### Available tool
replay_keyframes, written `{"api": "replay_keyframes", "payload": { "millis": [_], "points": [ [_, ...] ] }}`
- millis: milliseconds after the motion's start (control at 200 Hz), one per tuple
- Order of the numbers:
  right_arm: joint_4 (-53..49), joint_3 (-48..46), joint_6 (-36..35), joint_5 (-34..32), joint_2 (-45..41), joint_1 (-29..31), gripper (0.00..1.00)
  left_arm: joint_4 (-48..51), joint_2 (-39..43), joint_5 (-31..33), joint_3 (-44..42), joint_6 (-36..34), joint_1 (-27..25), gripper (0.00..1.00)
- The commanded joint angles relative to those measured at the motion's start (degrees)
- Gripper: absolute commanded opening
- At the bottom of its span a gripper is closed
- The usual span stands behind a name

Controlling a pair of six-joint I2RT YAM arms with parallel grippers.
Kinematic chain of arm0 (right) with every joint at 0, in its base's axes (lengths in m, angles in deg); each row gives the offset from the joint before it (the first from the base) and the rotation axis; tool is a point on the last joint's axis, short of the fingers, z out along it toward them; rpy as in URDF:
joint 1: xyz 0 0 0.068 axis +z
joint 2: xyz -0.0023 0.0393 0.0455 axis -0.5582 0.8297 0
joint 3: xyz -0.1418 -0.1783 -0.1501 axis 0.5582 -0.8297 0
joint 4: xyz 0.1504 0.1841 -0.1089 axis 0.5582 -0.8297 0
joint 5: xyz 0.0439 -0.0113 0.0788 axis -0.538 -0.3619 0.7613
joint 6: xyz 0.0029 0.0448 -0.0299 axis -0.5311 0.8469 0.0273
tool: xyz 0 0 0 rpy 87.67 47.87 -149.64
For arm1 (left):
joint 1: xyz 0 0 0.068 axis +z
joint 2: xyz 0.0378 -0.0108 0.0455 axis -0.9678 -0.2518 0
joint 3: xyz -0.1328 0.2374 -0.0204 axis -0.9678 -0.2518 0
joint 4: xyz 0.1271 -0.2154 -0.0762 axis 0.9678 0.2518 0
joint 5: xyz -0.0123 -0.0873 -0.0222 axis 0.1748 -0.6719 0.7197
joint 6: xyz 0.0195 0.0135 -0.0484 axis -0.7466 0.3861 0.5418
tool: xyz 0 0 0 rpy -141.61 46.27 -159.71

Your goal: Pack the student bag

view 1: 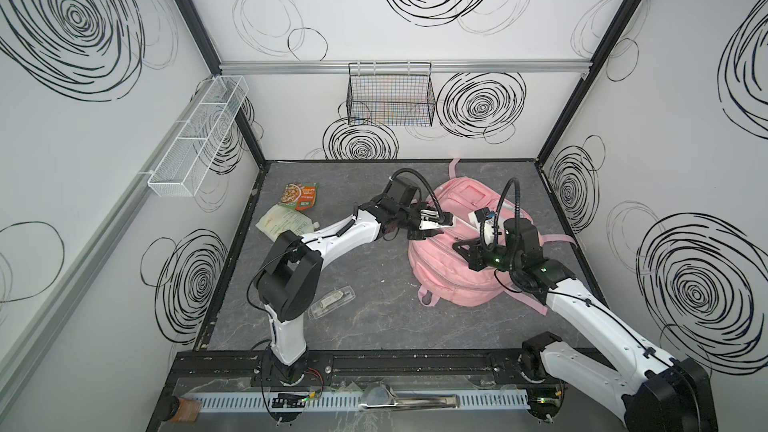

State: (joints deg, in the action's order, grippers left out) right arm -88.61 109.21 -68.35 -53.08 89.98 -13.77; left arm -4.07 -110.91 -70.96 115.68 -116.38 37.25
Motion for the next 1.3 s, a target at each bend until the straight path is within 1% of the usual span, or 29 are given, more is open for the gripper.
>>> {"api": "replay_keyframes", "payload": {
  "millis": [0, 50, 115, 165, 180, 320, 385, 450, 495, 595, 655, 720, 800, 856, 966, 986, 1076, 1131, 1201, 1221, 1271, 1281, 1296],
  "points": [
    [3.86, 3.31, -0.71, 4.30, -2.28, 0.24, 0.00, 3.05, -1.89, 2.84, 0.70, -3.44, -0.26, 0.30],
    [3.54, 3.59, -0.75, 3.86, -2.38, 0.17, 0.00, 3.11, -1.77, 3.40, 0.38, -3.45, 0.09, 0.29],
    [2.81, 4.35, -0.71, 3.09, -2.31, -0.20, 0.00, 2.98, -1.14, 3.51, -0.36, -3.21, 0.91, 0.15],
    [2.65, 4.81, -0.58, 2.64, -2.25, -0.73, 0.00, 1.82, -0.31, 3.51, -1.31, -1.70, 1.78, 0.05],
    [2.68, 4.92, -0.52, 2.55, -2.18, -0.88, 0.00, 1.30, 0.01, 3.51, -1.65, -1.13, 2.05, 0.00],
    [4.56, 5.74, 0.16, 2.43, -0.86, -1.80, 0.00, -4.06, 4.80, 3.06, -6.37, 8.22, 4.35, 0.00],
    [5.01, 7.16, 0.02, 2.26, 0.96, -1.81, 0.00, -7.30, 8.19, 4.92, -9.63, 14.50, 4.52, 0.00],
    [5.55, 8.82, -0.44, 1.93, 3.45, -1.84, 0.00, -10.40, 11.50, 7.43, -12.68, 23.08, 4.21, 0.00],
    [5.71, 10.26, -0.84, 1.41, 5.48, -1.83, 0.00, -13.54, 13.53, 8.77, -14.91, 30.30, 3.70, 0.00],
    [5.07, 13.96, -1.80, 0.65, 9.82, -1.75, 0.00, -22.13, 16.02, 8.30, -19.22, 43.21, 1.77, 0.00],
    [4.14, 15.87, -1.63, 0.48, 11.51, -1.74, 0.00, -24.54, 15.12, 8.48, -18.70, 49.15, 0.36, 0.00],
    [3.69, 16.89, -0.99, 0.01, 12.00, -1.67, 0.00, -23.61, 12.50, 9.07, -15.44, 55.84, -1.03, 0.00],
    [4.32, 15.63, -0.56, -1.78, 10.83, -1.21, 0.00, -21.37, 9.09, 9.57, -11.30, 64.18, -2.93, 0.00],
    [4.48, 14.24, -0.57, -3.70, 9.58, -0.99, 0.00, -21.34, 7.70, 9.97, -10.23, 69.85, -4.27, 0.00],
    [5.16, 10.52, -1.22, -5.98, 7.66, -1.03, 0.00, -27.68, 7.24, 10.86, -12.29, 78.70, -6.75, 0.00],
    [5.21, 9.96, -1.35, -6.07, 7.48, -1.15, 0.00, -29.29, 7.16, 10.87, -12.79, 81.27, -7.02, 0.00],
    [5.85, 7.19, -1.41, -6.61, 7.25, -1.35, 0.00, -34.89, 6.21, 10.87, -13.95, 89.24, -6.97, 0.00],
    [7.16, 5.08, -1.44, -7.19, 7.25, -1.40, 0.00, -36.09, 4.77, 10.69, -12.88, 92.16, -6.68, 0.00],
    [9.28, 2.51, -0.86, -9.05, 7.25, -1.74, 0.00, -38.49, 2.74, 8.21, -10.95, 91.04, -6.42, 0.00],
    [10.23, 1.81, -0.78, -9.87, 7.25, -1.88, 0.00, -39.61, 2.19, 7.18, -10.54, 90.35, -6.26, 0.02],
    [12.81, 0.15, -1.00, -11.28, 7.25, -2.21, 0.00, -41.07, 1.02, 5.06, -9.42, 89.87, -5.22, 0.28],
    [13.22, -0.10, -1.09, -11.47, 7.25, -2.40, 0.00, -41.10, 0.84, 4.58, -9.10, 90.00, -4.89, 0.31],
    [13.80, -0.41, -1.20, -11.90, 7.25, -2.53, 0.00, -41.23, 0.50, 3.77, -8.76, 90.19, -4.42, 0.33]
  ]
}}
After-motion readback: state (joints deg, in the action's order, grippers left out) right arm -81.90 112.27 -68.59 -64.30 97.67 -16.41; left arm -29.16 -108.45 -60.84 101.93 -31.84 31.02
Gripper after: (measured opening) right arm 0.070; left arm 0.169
